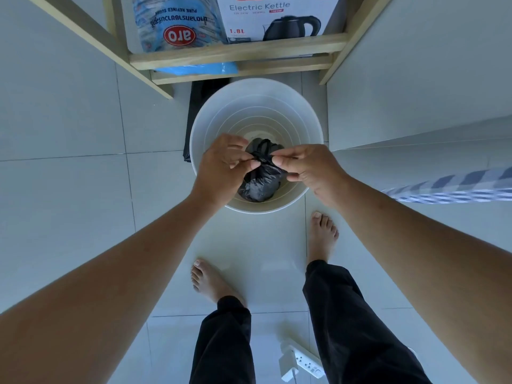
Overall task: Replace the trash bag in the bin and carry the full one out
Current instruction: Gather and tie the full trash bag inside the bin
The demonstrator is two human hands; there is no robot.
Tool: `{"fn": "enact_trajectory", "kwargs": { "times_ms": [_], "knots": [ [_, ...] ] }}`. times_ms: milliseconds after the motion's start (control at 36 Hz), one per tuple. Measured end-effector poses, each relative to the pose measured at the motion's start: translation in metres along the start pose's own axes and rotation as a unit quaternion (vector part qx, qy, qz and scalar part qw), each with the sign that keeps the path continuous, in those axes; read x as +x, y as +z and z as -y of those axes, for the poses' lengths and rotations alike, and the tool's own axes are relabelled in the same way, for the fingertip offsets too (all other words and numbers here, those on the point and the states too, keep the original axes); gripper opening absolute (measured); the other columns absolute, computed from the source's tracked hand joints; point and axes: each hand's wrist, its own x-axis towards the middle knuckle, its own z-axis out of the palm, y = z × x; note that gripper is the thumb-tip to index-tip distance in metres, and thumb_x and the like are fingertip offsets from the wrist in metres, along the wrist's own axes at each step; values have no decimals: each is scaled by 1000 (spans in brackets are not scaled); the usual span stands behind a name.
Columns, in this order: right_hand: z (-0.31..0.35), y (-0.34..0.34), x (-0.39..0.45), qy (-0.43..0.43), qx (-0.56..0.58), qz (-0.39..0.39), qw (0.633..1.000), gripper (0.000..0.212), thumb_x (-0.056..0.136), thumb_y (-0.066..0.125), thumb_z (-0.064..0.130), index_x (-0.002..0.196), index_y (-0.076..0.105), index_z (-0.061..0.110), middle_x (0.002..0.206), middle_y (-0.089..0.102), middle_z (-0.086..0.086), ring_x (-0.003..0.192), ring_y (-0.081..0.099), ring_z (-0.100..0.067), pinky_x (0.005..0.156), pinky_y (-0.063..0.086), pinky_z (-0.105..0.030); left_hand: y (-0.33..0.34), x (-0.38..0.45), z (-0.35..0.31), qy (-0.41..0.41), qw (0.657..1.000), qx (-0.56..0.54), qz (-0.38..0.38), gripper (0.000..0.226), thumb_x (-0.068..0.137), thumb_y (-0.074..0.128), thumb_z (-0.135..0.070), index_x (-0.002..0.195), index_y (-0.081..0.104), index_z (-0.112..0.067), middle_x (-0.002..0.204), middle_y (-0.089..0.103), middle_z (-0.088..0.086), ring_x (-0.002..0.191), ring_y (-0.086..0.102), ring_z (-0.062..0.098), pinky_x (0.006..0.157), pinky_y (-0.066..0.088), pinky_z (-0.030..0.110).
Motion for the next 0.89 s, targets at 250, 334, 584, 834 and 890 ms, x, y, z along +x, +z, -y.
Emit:
{"fn": "enact_trajectory", "kwargs": {
  "times_ms": [250, 334, 584, 834, 890],
  "knots": [
    [-13, -26, -6, -43, -145, -161, 975, 12, 89, 70, 14, 98, 77, 10, 90, 73, -4, 71, 62, -4, 62, 44, -13, -19, -6, 0, -81, 995, 17, -47, 19, 86, 69, -9, 83, 61, -26, 104, 67, 2, 89, 62, 2, 82, 43, 4],
    [-15, -19, -11, -47, -180, -180, 966, 15, 90, 65, 13, 100, 76, 10, 99, 74, -6, 79, 61, -9, 61, 39, -9, -16, -5, -2, -128, 992, -6, 19, 19, 94, 50, -6, 84, 58, -21, 104, 65, 1, 98, 63, 17, 95, 50, 20],
    [-4, 18, -44, -118, -210, -133, 961, 34, 86, 71, 23, 117, 65, 9, 108, 69, -7, 98, 63, -25, 79, 45, -28, -30, -14, -63, -134, 963, -202, 120, 7, 104, 42, -18, 98, 45, -15, 100, 63, 11, 95, 68, 25, 88, 56, 32],
    [27, 3, -102, -134, -85, -215, 964, 25, 87, 68, 25, 90, 70, 0, 76, 70, -20, 76, 69, -39, 73, 58, -54, -55, -14, -106, -4, 982, -44, 182, 32, 78, 77, -6, 108, 69, -13, 96, 74, 8, 85, 70, 13, 83, 56, 30],
    [30, -7, -121, -127, -62, -220, 965, 30, 86, 70, 25, 90, 68, -5, 76, 68, -25, 71, 69, -40, 70, 58, -55, -54, -17, -118, 20, 984, -23, 177, 21, 77, 76, -19, 97, 74, -18, 95, 77, 7, 90, 71, 20, 91, 56, 40]
  ]
}}
